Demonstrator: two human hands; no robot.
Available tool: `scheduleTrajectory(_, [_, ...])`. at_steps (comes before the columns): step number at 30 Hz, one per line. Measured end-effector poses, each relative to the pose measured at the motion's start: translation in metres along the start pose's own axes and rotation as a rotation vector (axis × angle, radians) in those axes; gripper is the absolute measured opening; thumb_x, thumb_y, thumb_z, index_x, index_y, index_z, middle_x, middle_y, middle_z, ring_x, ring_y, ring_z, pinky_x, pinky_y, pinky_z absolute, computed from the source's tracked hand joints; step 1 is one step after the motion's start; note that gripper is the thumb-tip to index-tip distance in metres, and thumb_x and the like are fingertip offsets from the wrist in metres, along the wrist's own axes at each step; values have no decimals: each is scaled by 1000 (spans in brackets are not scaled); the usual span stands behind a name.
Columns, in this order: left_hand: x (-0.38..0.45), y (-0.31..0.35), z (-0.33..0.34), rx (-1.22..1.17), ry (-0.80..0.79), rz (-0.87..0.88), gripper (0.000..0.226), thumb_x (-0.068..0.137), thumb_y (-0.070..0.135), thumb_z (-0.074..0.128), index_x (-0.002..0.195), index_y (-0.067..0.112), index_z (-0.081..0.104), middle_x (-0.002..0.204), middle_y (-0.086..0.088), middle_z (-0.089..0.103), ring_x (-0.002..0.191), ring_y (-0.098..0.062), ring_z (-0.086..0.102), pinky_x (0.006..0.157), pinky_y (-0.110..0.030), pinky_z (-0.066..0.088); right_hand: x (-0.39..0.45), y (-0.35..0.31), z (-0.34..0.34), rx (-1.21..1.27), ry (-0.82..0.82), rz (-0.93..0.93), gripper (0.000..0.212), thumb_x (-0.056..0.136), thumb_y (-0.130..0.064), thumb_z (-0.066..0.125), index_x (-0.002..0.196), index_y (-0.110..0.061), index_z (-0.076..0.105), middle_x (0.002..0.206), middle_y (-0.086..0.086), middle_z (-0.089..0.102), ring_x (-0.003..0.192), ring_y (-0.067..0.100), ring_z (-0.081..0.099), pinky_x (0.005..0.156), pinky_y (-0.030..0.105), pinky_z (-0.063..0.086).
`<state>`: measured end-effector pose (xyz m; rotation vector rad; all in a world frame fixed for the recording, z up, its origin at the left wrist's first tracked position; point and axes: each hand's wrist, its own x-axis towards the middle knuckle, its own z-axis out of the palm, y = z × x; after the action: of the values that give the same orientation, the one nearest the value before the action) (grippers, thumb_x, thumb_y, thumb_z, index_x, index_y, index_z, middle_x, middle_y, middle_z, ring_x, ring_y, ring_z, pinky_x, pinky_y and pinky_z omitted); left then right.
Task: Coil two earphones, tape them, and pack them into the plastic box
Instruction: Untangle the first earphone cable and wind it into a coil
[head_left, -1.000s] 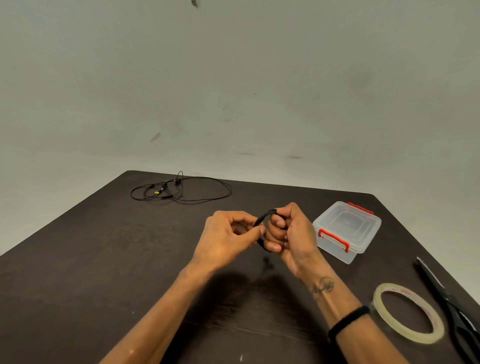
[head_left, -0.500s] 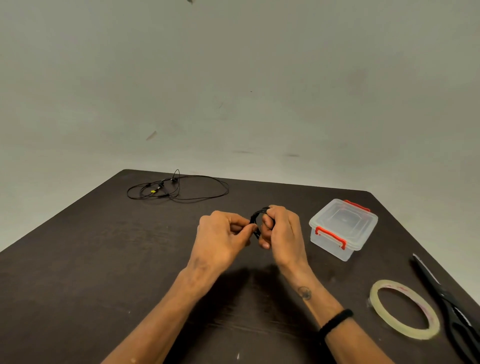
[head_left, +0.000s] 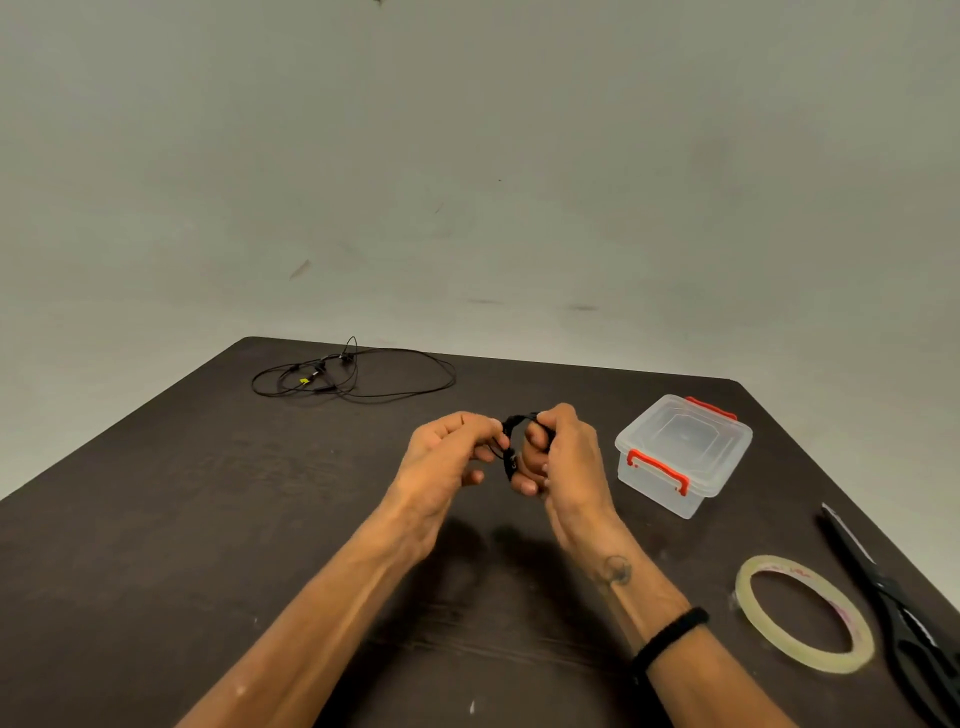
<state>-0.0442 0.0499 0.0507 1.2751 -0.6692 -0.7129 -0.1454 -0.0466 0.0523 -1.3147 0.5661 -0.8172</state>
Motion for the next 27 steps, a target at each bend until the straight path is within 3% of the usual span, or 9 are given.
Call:
scheduleTrajectory(4, [1, -2, -1, 29, 17, 55, 13, 100, 24, 67, 96, 14, 72, 71, 3, 68, 64, -7, 51, 61, -23, 39, 6, -2, -5, 384, -82, 241, 36, 98, -17, 38, 62, -18, 39, 48, -3, 21, 39, 10, 16, 41, 25, 24])
scheduleTrajectory(6, [1, -6, 0, 198, 46, 167, 13, 100, 26, 68, 95, 15, 72, 62, 8, 64, 57, -4, 51, 58, -21, 40, 7, -1, -8, 435, -108, 250, 35, 98, -17, 39, 62, -17, 40, 47, -3, 22, 39, 10, 18, 42, 26, 27])
scheduleTrajectory(8, [-2, -9, 5, 304, 59, 306, 11, 100, 26, 68, 96, 17, 72, 63, 3, 70, 58, -9, 64, 62, -23, 52, 6, 0, -6, 384, -135, 219, 35, 99, -18, 39, 64, -16, 41, 49, 0, 24, 41, 12, 22, 45, 28, 30])
scheduleTrajectory(10, [-5, -8, 10, 188, 94, 351, 11, 100, 24, 68, 101, 13, 72, 73, -7, 77, 68, -19, 75, 70, -31, 62, 3, 0, -1, 361, -171, 164, 36, 101, -18, 39, 65, -15, 42, 51, 3, 28, 43, 12, 24, 47, 28, 32])
scheduleTrajectory(15, [4, -8, -1, -238, 226, 65, 16, 99, 22, 69, 103, 8, 72, 91, -8, 81, 81, -13, 75, 78, -26, 59, -2, 12, 10, 472, -252, 156, 37, 105, -23, 36, 71, -16, 47, 58, 2, 32, 50, 14, 29, 62, 32, 45])
scheduleTrajectory(17, [7, -11, -4, -160, 236, 95, 15, 98, 23, 70, 102, 8, 72, 89, -7, 81, 79, -14, 75, 76, -26, 59, -1, 17, 13, 488, -235, 182, 35, 105, -21, 37, 73, -15, 49, 61, 3, 37, 53, 15, 34, 67, 33, 47])
scheduleTrajectory(21, [11, -17, -9, 210, 274, 312, 10, 100, 23, 69, 101, 14, 71, 82, -4, 80, 76, -16, 77, 69, -30, 61, 0, 17, 14, 507, -226, 212, 33, 105, -17, 41, 75, -14, 53, 67, 4, 48, 60, 16, 45, 68, 34, 54])
scheduleTrajectory(23, [15, -19, -15, 257, 292, 350, 9, 100, 26, 69, 99, 17, 71, 79, -3, 78, 74, -18, 75, 73, -36, 62, -1, 14, 14, 537, -224, 241, 34, 104, -18, 41, 72, -15, 51, 66, 5, 49, 59, 16, 45, 64, 32, 52])
scheduleTrajectory(27, [11, -18, -7, 189, 225, 312, 10, 101, 20, 67, 100, 10, 70, 70, -1, 73, 66, -10, 68, 67, -25, 57, -3, 16, 16, 423, -96, 186, 38, 102, -18, 39, 65, -17, 45, 60, 5, 38, 51, 17, 35, 48, 30, 38])
